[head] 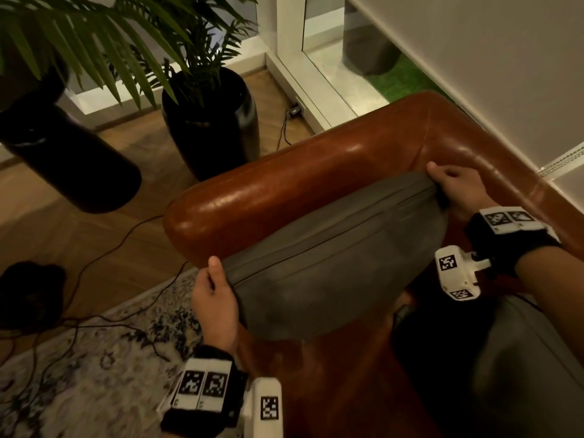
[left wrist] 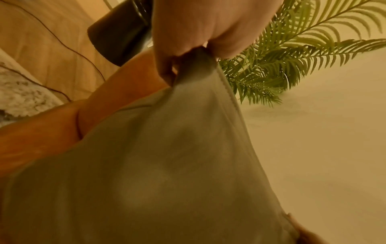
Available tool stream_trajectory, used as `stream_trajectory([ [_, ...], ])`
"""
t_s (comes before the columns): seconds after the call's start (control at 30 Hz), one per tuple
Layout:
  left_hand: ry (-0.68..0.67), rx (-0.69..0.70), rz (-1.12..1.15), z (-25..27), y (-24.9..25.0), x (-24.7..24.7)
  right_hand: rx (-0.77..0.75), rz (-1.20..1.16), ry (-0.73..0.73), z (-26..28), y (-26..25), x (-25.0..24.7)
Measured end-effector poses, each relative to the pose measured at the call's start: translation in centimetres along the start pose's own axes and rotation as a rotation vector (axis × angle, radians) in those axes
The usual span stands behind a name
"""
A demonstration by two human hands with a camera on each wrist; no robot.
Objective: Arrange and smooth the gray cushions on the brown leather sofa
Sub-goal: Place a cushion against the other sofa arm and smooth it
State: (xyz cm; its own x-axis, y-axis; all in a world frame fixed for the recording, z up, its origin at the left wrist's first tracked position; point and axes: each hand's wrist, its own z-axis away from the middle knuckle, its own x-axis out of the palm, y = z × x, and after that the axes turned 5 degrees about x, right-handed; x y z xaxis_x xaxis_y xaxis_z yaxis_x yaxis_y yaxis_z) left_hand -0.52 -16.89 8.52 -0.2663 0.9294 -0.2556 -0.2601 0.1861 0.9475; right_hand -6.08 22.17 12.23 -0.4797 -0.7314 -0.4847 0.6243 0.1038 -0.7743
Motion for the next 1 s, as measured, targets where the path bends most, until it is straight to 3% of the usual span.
stream_trajectory([
  [0.07, -0.041, -0.022, -0.045, 0.5, 0.2, 0.1, -0.081, 0.233, 0.068, 0.2, 0.3, -0.6],
  [0.13, -0.101, -0.005, -0.058, 1.8, 0.4, -0.1, -0.015, 0.28, 0.047, 0.6, 1.1, -1.4],
  [0.27, -0.188, -0.013, -0.118, 5.4, 0.3, -1.2, 0.013, 0.042, 0.049, 0.9, 4.3, -2.4],
  [0.37, -0.131, 0.051, -0.114, 5.5, 0.2, -1.0, -0.007, -0.045, 0.093, 0.9, 4.7, -2.3],
  [0.47, -0.093, -0.008, -0.139, 3.9, -0.6, -1.1, -0.005, -0.143, 0.112, 1.3, 4.1, -1.5],
  [0.6, -0.142, -0.107, -0.24, 2.8, -0.8, -1.8, -0.063, 0.163, 0.196, 3.1, 3.3, -1.1],
  [0.73, -0.216, -0.108, -0.339, 3.7, 0.4, -2.1, 0.113, 0.209, 0.126, 5.0, 3.0, -2.2],
  [0.87, -0.175, -0.152, -0.335, 4.2, 2.4, -2.8, 0.146, 0.177, 0.136, 7.4, 1.9, -3.2],
  [1.0, -0.045, -0.091, -0.333, 4.2, 4.0, -4.2, 0.083, 0.201, 0.143, 8.2, 0.8, -3.7],
])
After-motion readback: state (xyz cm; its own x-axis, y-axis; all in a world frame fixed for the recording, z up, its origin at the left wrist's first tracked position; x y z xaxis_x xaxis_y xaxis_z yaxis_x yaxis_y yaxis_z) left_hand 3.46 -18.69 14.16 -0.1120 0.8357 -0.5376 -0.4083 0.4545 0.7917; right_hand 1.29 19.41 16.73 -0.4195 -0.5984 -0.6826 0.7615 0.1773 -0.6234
